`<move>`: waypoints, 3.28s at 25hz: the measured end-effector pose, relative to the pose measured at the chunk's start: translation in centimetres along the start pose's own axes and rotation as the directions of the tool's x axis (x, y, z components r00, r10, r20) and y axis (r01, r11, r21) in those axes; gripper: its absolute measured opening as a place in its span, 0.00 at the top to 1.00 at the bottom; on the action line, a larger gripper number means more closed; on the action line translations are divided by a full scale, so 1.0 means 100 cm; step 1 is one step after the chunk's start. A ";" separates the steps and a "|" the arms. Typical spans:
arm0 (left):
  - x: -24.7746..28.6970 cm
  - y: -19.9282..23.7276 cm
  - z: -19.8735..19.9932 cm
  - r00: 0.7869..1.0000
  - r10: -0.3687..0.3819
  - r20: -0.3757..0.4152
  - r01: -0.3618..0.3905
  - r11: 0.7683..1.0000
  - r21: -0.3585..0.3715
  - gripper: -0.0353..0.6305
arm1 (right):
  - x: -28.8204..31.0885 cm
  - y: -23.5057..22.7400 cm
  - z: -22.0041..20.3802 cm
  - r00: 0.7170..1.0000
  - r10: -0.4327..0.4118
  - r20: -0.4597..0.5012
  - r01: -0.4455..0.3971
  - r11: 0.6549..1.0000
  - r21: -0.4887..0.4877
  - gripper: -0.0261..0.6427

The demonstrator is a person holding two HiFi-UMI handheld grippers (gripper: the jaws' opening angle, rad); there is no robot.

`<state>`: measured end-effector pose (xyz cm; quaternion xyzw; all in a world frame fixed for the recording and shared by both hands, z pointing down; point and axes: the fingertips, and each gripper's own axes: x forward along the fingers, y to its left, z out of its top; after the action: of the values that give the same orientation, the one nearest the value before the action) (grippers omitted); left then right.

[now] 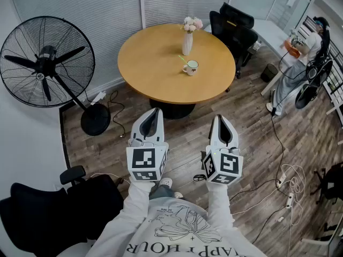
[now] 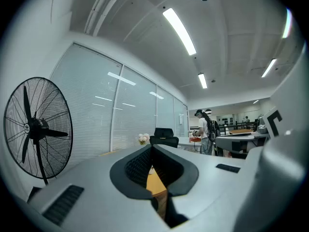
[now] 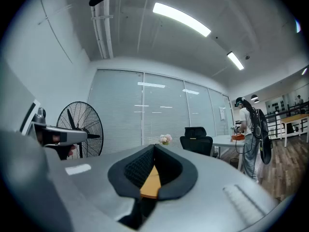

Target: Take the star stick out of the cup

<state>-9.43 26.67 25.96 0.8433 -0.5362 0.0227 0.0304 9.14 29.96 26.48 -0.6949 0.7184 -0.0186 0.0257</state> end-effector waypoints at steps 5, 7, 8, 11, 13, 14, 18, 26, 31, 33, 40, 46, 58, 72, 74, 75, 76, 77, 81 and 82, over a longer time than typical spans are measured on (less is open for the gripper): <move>0.002 0.004 -0.001 1.000 -0.003 0.001 0.003 1.000 0.003 0.94 | 0.003 0.002 -0.002 1.000 -0.002 -0.001 0.002 1.000 0.000 0.94; 0.003 0.005 -0.001 1.000 -0.004 -0.001 0.004 1.000 0.001 0.94 | 0.005 0.003 -0.002 1.000 -0.003 -0.001 0.003 1.000 -0.001 0.94; 0.004 0.006 -0.002 1.000 -0.005 -0.002 0.005 1.000 0.001 0.94 | 0.006 0.003 -0.002 1.000 -0.003 -0.001 0.003 1.000 -0.002 0.94; 0.006 0.008 -0.002 1.000 -0.006 -0.005 0.006 1.000 0.001 0.94 | 0.009 0.005 -0.002 1.000 -0.004 -0.003 0.004 1.000 -0.003 0.94; 0.007 0.010 -0.002 1.000 -0.006 -0.006 0.006 1.000 0.000 0.94 | 0.011 0.005 -0.002 1.000 -0.004 -0.005 0.004 1.000 0.000 0.94; 0.008 0.011 -0.002 1.000 -0.007 -0.005 0.007 1.000 0.000 0.94 | 0.013 0.005 -0.003 1.000 -0.004 -0.007 0.004 1.000 0.002 0.94; 0.014 0.016 -0.001 1.000 -0.013 -0.002 0.013 1.000 0.002 0.94 | 0.019 0.007 -0.007 1.000 -0.005 -0.014 0.005 1.000 0.003 0.94; 0.033 0.028 -0.006 1.000 -0.020 -0.007 0.020 1.000 0.004 0.94 | 0.041 0.008 -0.013 1.000 -0.013 -0.010 0.013 0.999 0.032 0.94; 0.045 0.044 -0.009 1.000 -0.022 -0.010 0.022 1.000 0.011 0.94 | 0.057 0.012 -0.016 1.000 -0.029 -0.004 0.029 0.998 0.049 0.94; 0.048 0.050 -0.012 0.999 -0.028 -0.014 0.029 1.000 0.012 0.94 | 0.061 0.017 -0.019 0.999 -0.034 -0.006 0.034 0.998 0.054 0.94; 0.057 0.063 -0.020 0.999 -0.040 -0.034 0.041 0.999 0.009 0.94 | 0.074 0.026 -0.024 0.999 -0.044 -0.020 0.045 0.998 0.045 0.94; 0.067 0.069 -0.025 0.998 -0.041 -0.047 0.041 0.999 0.004 0.94 | 0.086 0.027 -0.031 0.998 -0.035 -0.052 0.036 0.999 0.024 0.94; 0.123 0.081 -0.034 0.998 0.004 -0.065 -0.005 1.000 -0.008 0.94 | 0.149 0.012 -0.043 0.997 0.016 -0.074 -0.015 1.000 0.018 0.94; 0.249 0.075 -0.031 0.994 0.069 -0.084 -0.069 0.998 0.001 0.94 | 0.271 -0.046 -0.047 0.990 0.104 -0.092 -0.100 0.994 0.045 0.94; 0.266 0.075 -0.028 0.993 0.079 -0.086 -0.079 0.997 0.003 0.94 | 0.289 -0.050 -0.047 0.987 0.129 -0.096 -0.125 0.991 0.045 0.94; 0.274 0.075 -0.026 0.993 0.084 -0.085 -0.084 0.996 0.006 0.94 | 0.298 -0.052 -0.046 0.985 0.140 -0.097 -0.136 0.990 0.045 0.94; 0.283 0.075 -0.024 0.992 0.090 -0.085 -0.089 0.996 0.009 0.94 | 0.306 -0.054 -0.046 0.984 0.150 -0.097 -0.146 0.988 0.046 0.94; 0.290 0.075 -0.022 0.992 0.095 -0.085 -0.095 0.995 0.012 0.94 | 0.314 -0.056 -0.045 0.983 0.158 -0.098 -0.154 0.987 0.048 0.94; 0.320 0.076 -0.020 0.990 0.112 -0.089 -0.111 0.994 0.011 0.94 | 0.346 -0.066 -0.047 0.977 0.186 -0.105 -0.181 0.982 0.053 0.94; 0.326 0.077 -0.020 0.989 0.117 -0.091 -0.117 0.993 0.009 0.94 | 0.354 -0.069 -0.047 0.975 0.193 -0.107 -0.188 0.981 0.053 0.94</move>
<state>-2.56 -5.90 30.51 0.8086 -0.5826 0.0639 0.0517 14.52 -5.73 31.25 -0.6201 0.7814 -0.0700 0.0020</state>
